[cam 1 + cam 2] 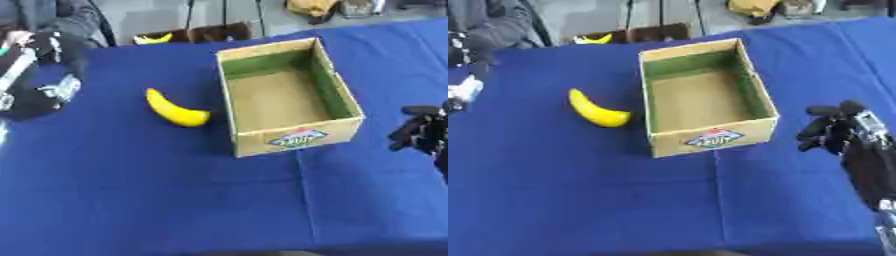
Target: Pick up objects on the table and place them in the box.
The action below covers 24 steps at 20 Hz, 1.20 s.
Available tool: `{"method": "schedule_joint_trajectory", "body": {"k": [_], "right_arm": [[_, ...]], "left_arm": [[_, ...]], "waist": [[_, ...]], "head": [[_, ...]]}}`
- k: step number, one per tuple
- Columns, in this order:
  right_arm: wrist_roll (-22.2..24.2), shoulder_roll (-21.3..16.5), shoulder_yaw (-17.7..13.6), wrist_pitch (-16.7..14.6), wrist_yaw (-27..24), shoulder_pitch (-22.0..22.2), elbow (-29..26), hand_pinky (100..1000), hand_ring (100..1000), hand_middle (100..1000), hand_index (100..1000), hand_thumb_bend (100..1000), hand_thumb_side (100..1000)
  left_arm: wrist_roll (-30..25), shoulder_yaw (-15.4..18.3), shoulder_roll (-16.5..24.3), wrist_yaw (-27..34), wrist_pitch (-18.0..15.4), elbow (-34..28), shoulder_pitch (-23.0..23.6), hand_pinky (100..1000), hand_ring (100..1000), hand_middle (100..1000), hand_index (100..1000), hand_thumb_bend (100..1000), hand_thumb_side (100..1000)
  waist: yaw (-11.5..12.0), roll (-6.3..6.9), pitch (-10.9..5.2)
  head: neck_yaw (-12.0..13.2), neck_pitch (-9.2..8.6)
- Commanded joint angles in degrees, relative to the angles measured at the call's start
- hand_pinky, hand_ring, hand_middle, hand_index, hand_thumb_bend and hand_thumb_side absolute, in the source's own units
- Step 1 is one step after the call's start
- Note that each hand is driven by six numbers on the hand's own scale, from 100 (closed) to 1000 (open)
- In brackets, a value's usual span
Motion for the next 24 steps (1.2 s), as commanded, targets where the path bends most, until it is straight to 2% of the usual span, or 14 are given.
{"method": "schedule_joint_trajectory", "body": {"k": [1,4,7,9,15,16,17,18,24], "right_arm": [[0.2,-1.2,0.1,0.0,0.0,-0.3,-1.1,553,596,511,754,100,1000],[0.4,-1.3,0.3,0.1,0.0,-0.3,-1.0,553,596,511,754,100,1000],[0.6,-1.3,0.4,0.1,0.0,-0.3,-1.0,553,596,511,754,100,1000],[0.7,-1.4,0.5,0.1,0.1,-0.4,-1.0,553,596,511,754,100,1000],[1.1,-1.3,0.9,0.2,0.0,-0.8,-1.1,554,596,511,754,100,1000],[1.2,-1.3,1.0,0.2,0.0,-0.8,-1.1,554,596,511,754,100,1000],[1.2,-1.3,1.1,0.3,-0.1,-0.9,-1.2,554,596,511,754,100,1000],[1.3,-1.2,1.1,0.3,0.0,-1.0,-1.1,554,596,511,754,100,1000],[1.4,-1.1,1.3,0.4,0.0,-1.3,-1.0,554,596,511,755,100,1000]], "left_arm": [[-1.2,-1.9,5.8,-6.8,-3.1,3.1,-3.1,652,691,742,822,205,327],[-2.9,-4.8,7.5,-11.0,-5.4,7.4,-7.0,656,693,741,825,237,325],[-4.0,-7.3,7.3,-13.4,-6.9,12.5,-11.4,654,692,741,829,219,347],[-4.5,-8.7,6.0,-14.8,-7.4,15.9,-14.6,650,690,740,831,200,351],[-5.3,-12.4,0.9,-21.2,-9.3,25.1,-23.0,647,686,731,827,229,362],[-5.4,-13.0,0.0,-22.6,-9.9,26.6,-24.1,643,678,699,816,231,367],[-5.3,-13.4,-0.8,-23.8,-10.5,27.9,-25.0,641,664,654,805,244,372],[-5.4,-13.7,-1.7,-25.1,-11.0,29.0,-25.8,639,658,646,804,243,376],[-4.9,-14.9,-5.9,-30.9,-13.4,33.2,-28.0,636,642,637,794,242,375]], "waist": [[-0.2,0.03,-1.01],[-0.7,0.21,-1.16],[-1.2,0.28,-1.26],[-1.5,0.27,-1.27],[-2.7,0.39,-1.1],[-2.9,0.43,-1.05],[-3.1,0.47,-0.99],[-3.4,0.53,-0.9],[-4.4,0.96,-0.68]], "head": [[0.4,-0.19],[0.6,-0.02],[0.8,0.11],[1.0,0.19],[1.4,0.18],[1.6,0.12],[1.7,0.08],[1.8,0.05],[2.4,0.1]]}}
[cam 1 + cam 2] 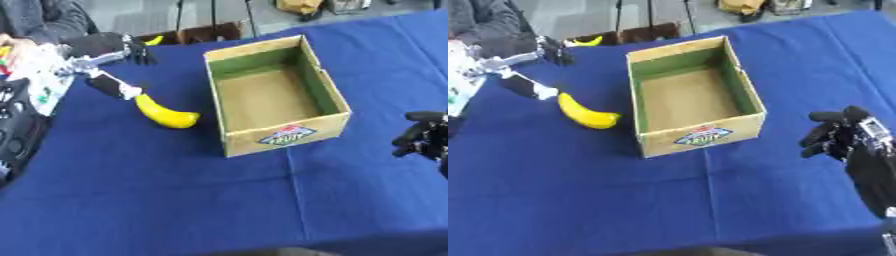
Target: Pick up objects on the table and place them in the box.
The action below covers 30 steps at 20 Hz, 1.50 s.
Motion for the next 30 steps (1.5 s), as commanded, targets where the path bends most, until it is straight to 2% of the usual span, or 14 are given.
{"method": "schedule_joint_trajectory", "body": {"k": [1,7,15,27,30], "right_arm": [[0.2,-1.0,-0.1,0.0,0.0,-0.8,-1.0,554,596,511,755,100,1000],[0.2,-0.9,0.0,0.0,0.0,-0.8,-0.8,554,596,511,755,100,1000],[0.2,-0.8,0.0,0.0,0.1,-0.9,-0.7,554,596,511,754,100,1000],[0.3,-0.8,-0.1,0.0,0.0,-0.9,-0.7,554,596,511,754,100,1000],[0.3,-0.8,-0.1,0.0,0.1,-0.9,-0.7,554,596,511,755,100,1000]], "left_arm": [[0.2,-0.3,-0.3,-2.7,-1.3,1.3,-1.4,636,643,637,793,242,376],[0.4,-0.9,-1.9,-6.2,-3.3,3.2,-0.9,639,644,632,789,247,386],[-0.6,-1.9,-2.1,-8.4,-6.3,3.5,-0.1,645,646,628,788,268,389],[-2.9,-3.0,-2.1,-9.1,-8.1,3.5,1.0,632,631,617,781,274,397],[-3.5,-3.0,-2.1,-9.4,-8.0,3.7,1.3,596,609,606,771,264,372]], "waist": [[-0.1,-0.11,-0.77],[-0.4,0.06,-0.76],[-0.5,0.2,-0.8],[-0.5,0.18,-0.79],[-0.5,0.15,-0.77]], "head": [[0.3,0.04],[0.3,0.0],[0.3,0.09],[0.2,-0.04],[0.2,-0.06]]}}
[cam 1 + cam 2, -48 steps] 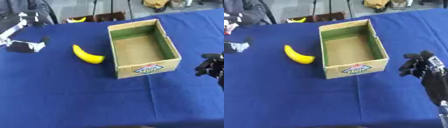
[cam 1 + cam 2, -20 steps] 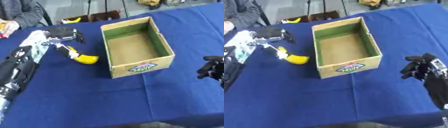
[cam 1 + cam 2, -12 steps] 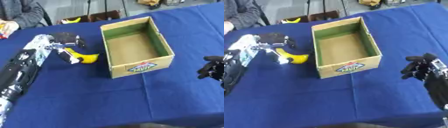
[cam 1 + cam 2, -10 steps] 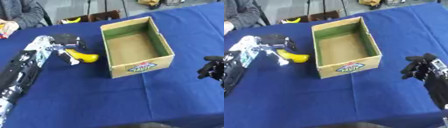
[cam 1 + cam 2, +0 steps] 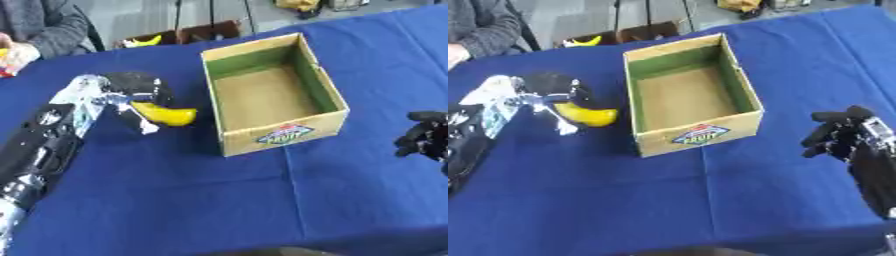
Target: Pick up objects on the table and place them in the box.
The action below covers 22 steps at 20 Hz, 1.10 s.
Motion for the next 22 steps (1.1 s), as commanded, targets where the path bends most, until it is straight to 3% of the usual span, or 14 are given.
{"method": "schedule_joint_trajectory", "body": {"k": [1,4,8,14,22], "right_arm": [[0.1,-0.8,-0.1,-0.1,0.1,-0.6,-0.7,554,596,511,755,100,1000],[0.1,-0.7,-0.2,-0.1,0.1,-0.7,-0.7,554,596,511,754,100,1000],[0.1,-0.7,-0.2,-0.1,0.1,-0.6,-0.7,554,596,511,754,100,1000],[0.0,-0.7,-0.2,-0.1,0.1,-0.6,-0.7,554,596,510,754,100,1000],[0.1,-0.9,-0.3,-0.1,0.0,-0.4,-0.6,554,597,510,754,100,1000]], "left_arm": [[-2.6,0.2,1.3,-0.4,-2.0,-0.3,-0.5,583,603,603,769,263,371],[-2.5,0.2,1.2,-0.7,-1.7,0.0,-0.2,535,579,586,752,214,332],[-1.9,0.4,1.1,-0.7,-1.1,0.2,0.0,492,541,551,713,100,215],[-1.3,0.6,1.7,0.2,-0.6,0.0,0.1,447,490,495,648,100,223],[-2.1,1.5,5.6,4.0,-0.5,-3.5,-0.6,440,467,462,605,100,219]], "waist": [[0.1,-0.31,-0.76],[0.1,-0.31,-0.7],[0.0,-0.31,-0.63],[0.0,-0.34,-0.64],[0.2,-0.26,-1.06]], "head": [[-0.1,-0.1],[-0.1,-0.18],[-0.2,-0.21],[-0.2,-0.23],[-0.3,-0.04]]}}
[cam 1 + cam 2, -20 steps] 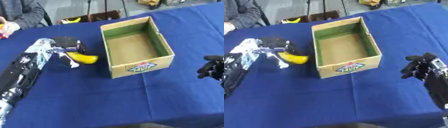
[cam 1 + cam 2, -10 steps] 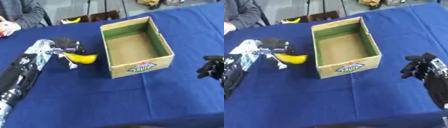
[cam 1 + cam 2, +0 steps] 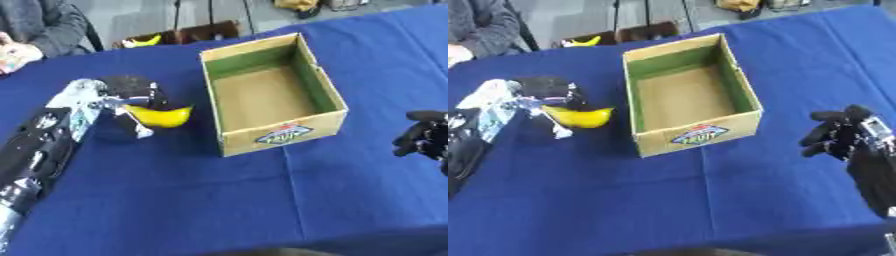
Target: Pick up objects on the table and place them in the box.
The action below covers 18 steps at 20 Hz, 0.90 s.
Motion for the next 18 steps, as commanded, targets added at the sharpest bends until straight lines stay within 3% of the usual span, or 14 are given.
{"method": "schedule_joint_trajectory", "body": {"k": [1,10,18], "right_arm": [[0.1,-0.9,-0.3,-0.1,0.0,-0.4,-0.6,554,597,510,754,100,1000],[0.5,-1.2,0.2,0.0,-0.2,-0.3,-0.6,554,597,510,754,100,1000],[2.3,-1.5,2.0,0.6,-0.6,-1.9,-0.4,554,597,511,754,100,1000]], "left_arm": [[-1.6,1.1,3.9,2.0,-1.1,-2.5,-1.3,440,466,460,601,100,217],[-2.3,1.1,5.7,5.8,-0.9,-5.5,-5.8,447,468,461,599,100,199],[-2.0,-0.5,2.1,6.2,-2.2,-5.7,-12.7,449,468,459,594,100,184]], "waist": [[0.1,-0.25,-1.13],[-0.7,-0.08,-1.82],[-5.0,1.64,-2.68]], "head": [[-0.1,0.02],[0.6,0.35],[3.1,0.38]]}}
